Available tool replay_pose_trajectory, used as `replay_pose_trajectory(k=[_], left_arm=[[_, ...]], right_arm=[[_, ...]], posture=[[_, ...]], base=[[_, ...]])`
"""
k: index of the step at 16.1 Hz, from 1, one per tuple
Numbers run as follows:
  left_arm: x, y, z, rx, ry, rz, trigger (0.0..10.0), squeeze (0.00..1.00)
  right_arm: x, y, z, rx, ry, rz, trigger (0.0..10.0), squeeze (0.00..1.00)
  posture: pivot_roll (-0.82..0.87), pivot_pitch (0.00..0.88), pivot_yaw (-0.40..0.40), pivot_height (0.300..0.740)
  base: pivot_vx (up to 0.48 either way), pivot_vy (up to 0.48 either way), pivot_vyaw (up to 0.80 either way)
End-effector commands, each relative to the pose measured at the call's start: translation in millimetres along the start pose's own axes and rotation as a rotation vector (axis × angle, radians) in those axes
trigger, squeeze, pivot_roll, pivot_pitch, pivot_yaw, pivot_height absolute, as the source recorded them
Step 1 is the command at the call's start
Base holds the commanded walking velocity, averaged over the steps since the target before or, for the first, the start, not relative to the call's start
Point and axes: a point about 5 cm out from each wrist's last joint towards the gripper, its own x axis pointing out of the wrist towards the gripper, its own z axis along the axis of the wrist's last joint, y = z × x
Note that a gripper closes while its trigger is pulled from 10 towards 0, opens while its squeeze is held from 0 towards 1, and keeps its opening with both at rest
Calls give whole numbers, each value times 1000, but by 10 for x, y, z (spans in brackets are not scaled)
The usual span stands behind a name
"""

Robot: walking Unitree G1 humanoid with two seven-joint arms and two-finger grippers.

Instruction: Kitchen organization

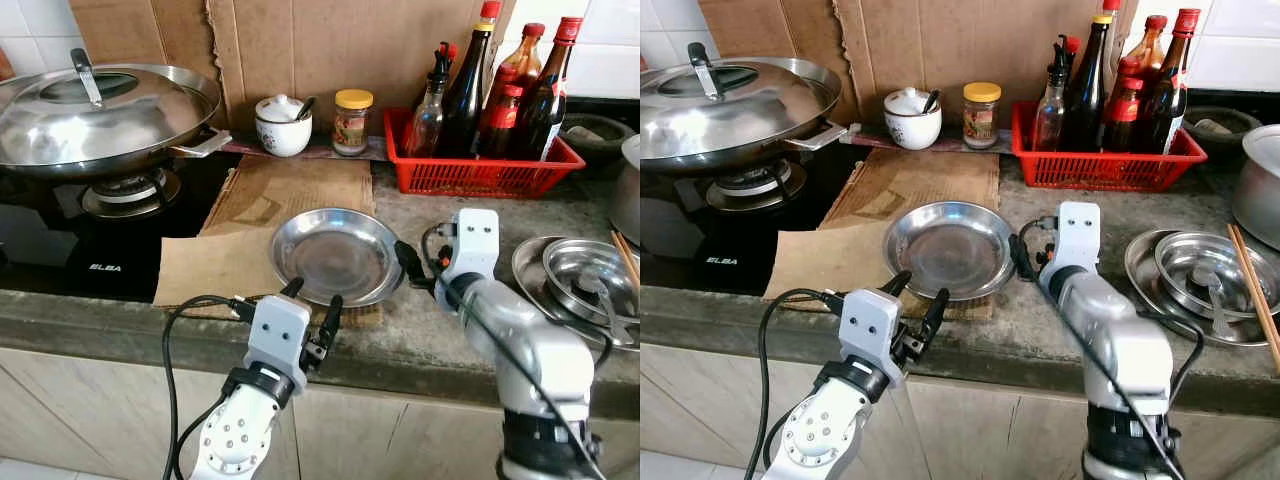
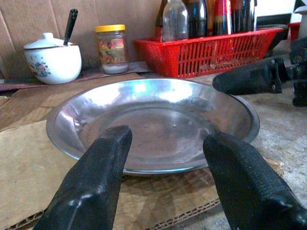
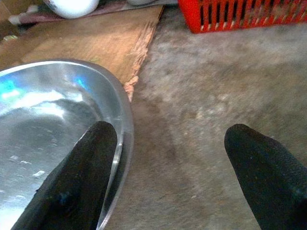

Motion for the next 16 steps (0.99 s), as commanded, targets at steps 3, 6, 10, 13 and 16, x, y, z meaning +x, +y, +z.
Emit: replay_pose_trajectory(k=[3,6,10,13,16], left_arm=[[1,-1,10,-3,-6,2,10000,0],[-3,-26,32,-16,-19,-2,10000,0],[-4,-36,36,-23,-22,-2,10000,0],[3,-41,33,-22,-22,0,10000,0],[11,-46,33,-23,-24,1,10000,0]], right_arm=[[3,47,123,48,38,39,10000,0],[34,154,71,7,126,81,10000,0],[71,229,34,-20,193,108,10000,0],[127,290,66,-52,204,123,10000,0],[189,305,-27,-100,260,112,10000,0]], posture=[[165,60,-31,740],[164,61,-35,740],[168,62,-42,740],[165,61,-47,740],[167,62,-52,740]], base=[[0,0,0],[0,0,0],[0,0,0],[0,0,0],[0,0,0]])
